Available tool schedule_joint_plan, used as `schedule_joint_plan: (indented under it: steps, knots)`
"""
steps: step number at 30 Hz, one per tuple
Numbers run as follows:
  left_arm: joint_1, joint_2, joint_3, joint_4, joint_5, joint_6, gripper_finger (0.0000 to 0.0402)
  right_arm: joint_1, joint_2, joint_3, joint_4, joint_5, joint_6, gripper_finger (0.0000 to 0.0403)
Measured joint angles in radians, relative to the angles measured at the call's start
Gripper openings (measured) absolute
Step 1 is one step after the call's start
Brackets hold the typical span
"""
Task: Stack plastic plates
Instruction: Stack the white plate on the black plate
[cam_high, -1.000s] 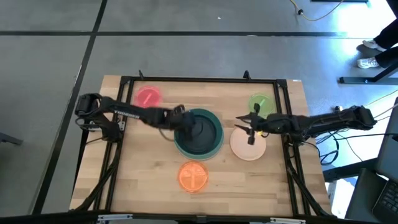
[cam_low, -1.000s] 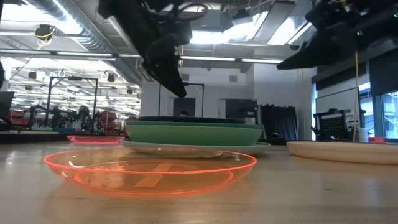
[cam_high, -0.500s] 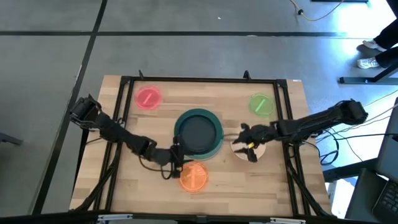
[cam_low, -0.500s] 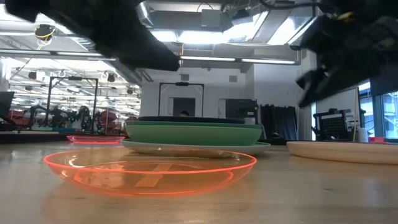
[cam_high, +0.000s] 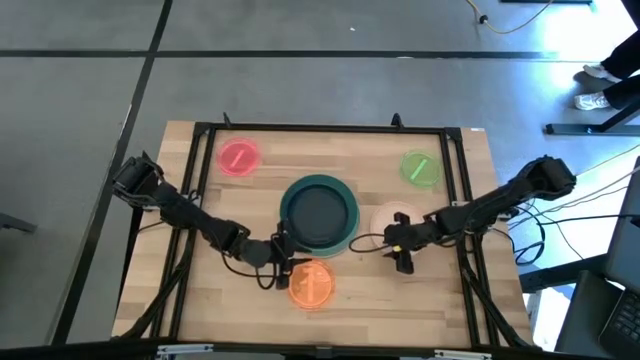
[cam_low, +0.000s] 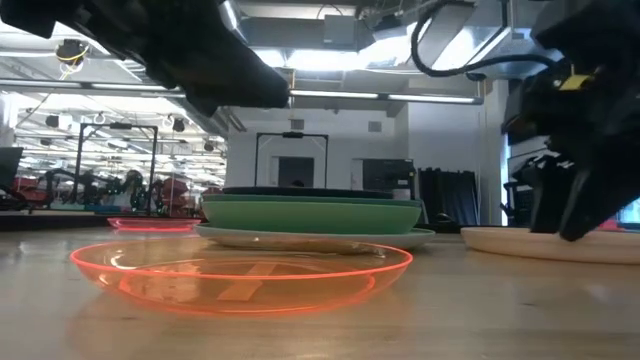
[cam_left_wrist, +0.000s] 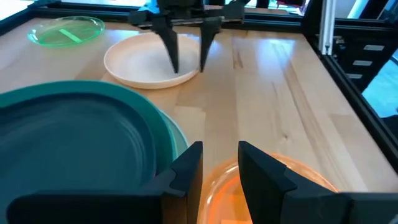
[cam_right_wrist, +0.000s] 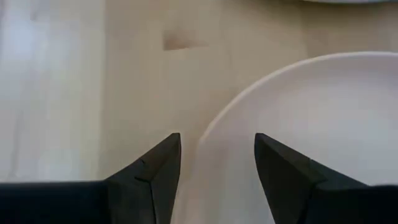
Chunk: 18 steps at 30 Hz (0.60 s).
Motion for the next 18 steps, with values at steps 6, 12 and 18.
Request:
schedule_joint_plan:
  steps: [6,12,18]
  knots:
    - [0.000,0.000,0.000,0.000,0.003,-0.002,0.0094,0.000,0.049,0.000,0.013,0.007,-0.038,0.0175]
    - [0.000,0.000,0.000,-0.004,0.003,-0.001,0.0094,0.000,0.067,0.002,0.016,0.007,-0.087,0.0092]
    - [0.000,0.000,0.001,-0.004,0.002,-0.002,0.0094,0.000,0.066,0.003,0.005,0.020,-0.122,0.0009]
